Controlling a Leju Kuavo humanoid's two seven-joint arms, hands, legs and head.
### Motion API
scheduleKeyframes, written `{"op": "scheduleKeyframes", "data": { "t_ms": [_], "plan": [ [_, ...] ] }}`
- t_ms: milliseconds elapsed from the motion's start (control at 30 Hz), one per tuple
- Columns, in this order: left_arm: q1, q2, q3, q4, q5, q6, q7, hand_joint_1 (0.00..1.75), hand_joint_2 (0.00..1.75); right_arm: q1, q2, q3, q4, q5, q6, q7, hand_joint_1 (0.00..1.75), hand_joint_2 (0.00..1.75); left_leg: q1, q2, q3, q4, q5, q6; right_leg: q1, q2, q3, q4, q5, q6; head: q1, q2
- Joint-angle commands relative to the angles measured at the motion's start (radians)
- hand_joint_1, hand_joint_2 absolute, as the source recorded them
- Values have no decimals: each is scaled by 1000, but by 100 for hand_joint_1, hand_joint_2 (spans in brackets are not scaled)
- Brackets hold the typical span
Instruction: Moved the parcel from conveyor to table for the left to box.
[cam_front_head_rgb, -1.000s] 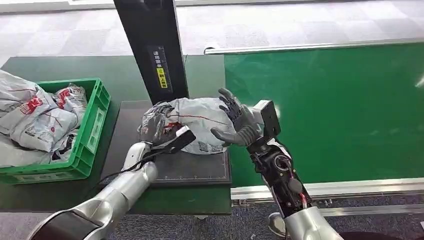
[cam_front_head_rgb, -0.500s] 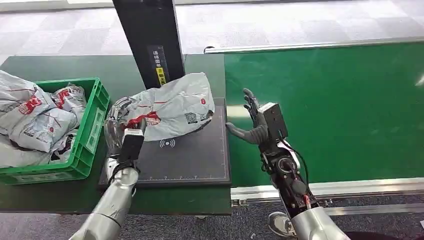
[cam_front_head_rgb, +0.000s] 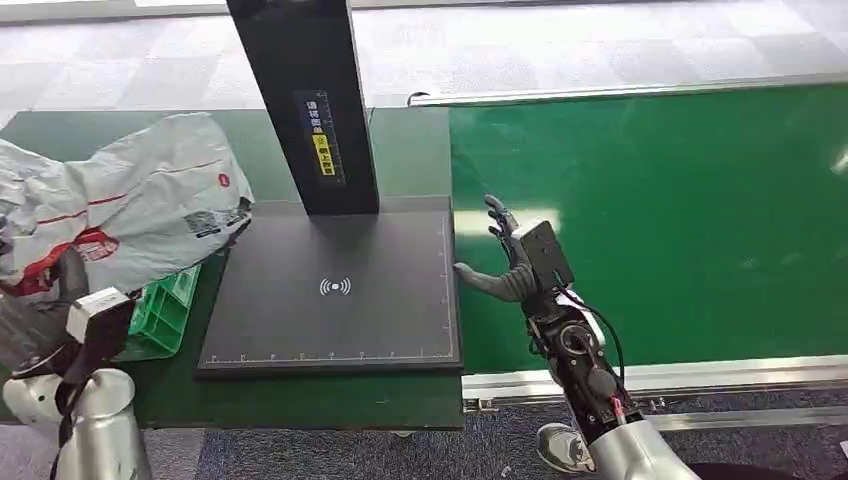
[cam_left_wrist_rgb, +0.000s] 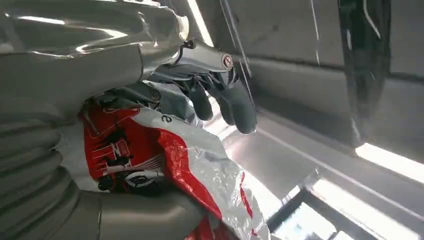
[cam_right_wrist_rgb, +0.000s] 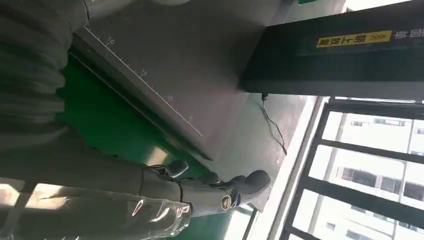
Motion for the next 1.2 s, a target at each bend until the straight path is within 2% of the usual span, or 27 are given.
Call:
{"op": "scheduleKeyframes", "data": {
  "t_ms": [33,100,133,200,233,267,300,333,367,400,467,500,633,733,767,800,833,867,900,933,967,1000,1033,1100,1200],
  "plan": [
    [-48,11,277,-84,-95,37,1,175,175,12,-3,1,-9,16,-3,2,0,175,0,2,2,-1,-1,1,0,2,1,-1,0,0,0,0],
    [-94,33,360,16,-143,37,1,175,175,32,-4,-6,-32,31,-7,9,0,175,0,1,2,-1,0,1,0,1,2,-1,0,0,0,0],
    [-148,68,426,141,-194,37,1,175,175,30,-6,-11,-45,34,-8,20,0,175,-1,1,4,-2,0,1,-1,1,3,-2,0,0,0,0],
    [-204,64,498,292,-317,37,1,175,175,44,-26,19,-60,7,-33,19,0,175,-1,-1,4,-3,1,0,-1,0,3,-1,0,0,0,0],
    [-235,82,530,399,-414,37,44,175,175,47,-26,11,-69,12,-28,23,0,175,-2,-2,4,-4,1,0,-2,-2,3,-1,0,0,0,0],
    [-235,82,530,399,-414,37,44,175,175,47,-26,11,-69,12,-28,23,0,175,-2,-2,4,-3,1,0,-2,-2,2,-1,0,0,0,0],
    [-256,156,451,625,-644,37,298,175,175,49,-26,-4,-83,27,-6,36,0,175,-2,-3,5,-4,2,0,-2,-3,4,-2,0,0,0,0],
    [-260,179,407,693,-698,37,387,175,175,48,-26,-10,-86,31,-1,40,0,175,-2,-4,4,-3,2,0,-2,-5,3,-1,0,0,0,0],
    [-260,179,407,693,-698,37,387,175,175,48,-26,-10,-86,31,-1,40,0,175,-2,-5,4,-4,3,0,-2,-5,4,-2,0,0,0,0],
    [-258,271,213,896,-763,-22,674,175,175,38,-18,-22,-74,46,21,49,0,175,-2,-4,3,-3,3,0,-2,-5,3,-1,0,0,0,0],
    [-254,315,95,1036,-763,-97,849,175,175,11,2,-33,-31,69,53,43,0,175,-2,-8,3,-3,4,0,-2,-9,3,-1,0,0,1,0],
    [-251,318,85,1057,-756,-92,856,175,175,6,7,-36,-22,75,58,41,0,175,-1,-7,3,-3,3,0,-1,-8,4,-2,0,0,0,0],
    [-253,323,69,1120,-721,-55,845,175,175,2,11,-35,-21,86,67,39,0,175,-2,-2,4,-2,1,0,-2,-2,3,0,0,0,0,0],
    [-263,324,54,1128,-716,-27,849,175,175,6,12,-35,-30,89,70,42,0,175,-2,-3,6,-3,2,0,-2,-4,6,-2,0,0,0,0],
    [-261,323,44,1121,-705,22,839,169,175,8,11,-34,-37,93,72,45,0,175,-3,-5,6,-3,2,0,-3,-5,7,-1,0,1,0,0],
    [-253,318,39,1085,-692,37,823,141,175,9,11,-34,-41,94,73,46,0,175,-3,-6,7,-2,2,0,-3,-6,8,0,-1,1,0,0],
    [-253,318,39,1085,-692,37,823,44,175,9,11,-34,-41,94,73,46,0,175,-3,-6,7,-3,3,0,-3,-7,9,-1,0,1,0,0],
    [-235,305,35,1016,-675,37,799,0,175,10,11,-33,-47,95,74,48,0,175,-3,-7,8,-2,2,0,-3,-8,10,-1,-1,1,0,0],
    [-200,277,44,897,-613,37,712,0,175,12,9,-32,-54,96,73,49,0,175,-3,-7,8,-3,3,1,-3,-9,10,-1,0,1,0,0],
    [-166,232,89,734,-545,37,569,0,175,12,6,-30,-59,96,71,49,0,175,-3,-8,9,-2,2,1,-3,-9,11,0,-1,1,0,0],
    [-144,202,122,638,-541,37,507,0,175,11,5,-28,-59,96,72,49,0,175,-2,-7,8,-3,4,1,-2,-8,10,-2,0,1,0,0],
    [-155,134,251,551,-481,37,311,0,175,6,4,-23,-54,96,71,49,0,175,-2,-7,7,-3,5,2,-2,-7,10,-3,1,2,0,0],
    [-155,134,251,551,-481,37,311,0,175,6,4,-23,-54,96,71,49,0,175,-2,-8,7,-1,4,1,-2,-8,10,-1,0,2,0,0],
    [-186,45,422,458,-369,37,14,0,175,-14,9,-12,-26,90,78,41,0,175,-1,-10,6,0,5,2,-1,-10,9,-1,-1,2,0,0],
    [-158,33,352,405,-278,37,1,0,175,-33,14,-4,2,87,80,31,0,175,-1,-9,4,1,5,3,-1,-10,9,-1,-1,2,1,0]
  ]
}}
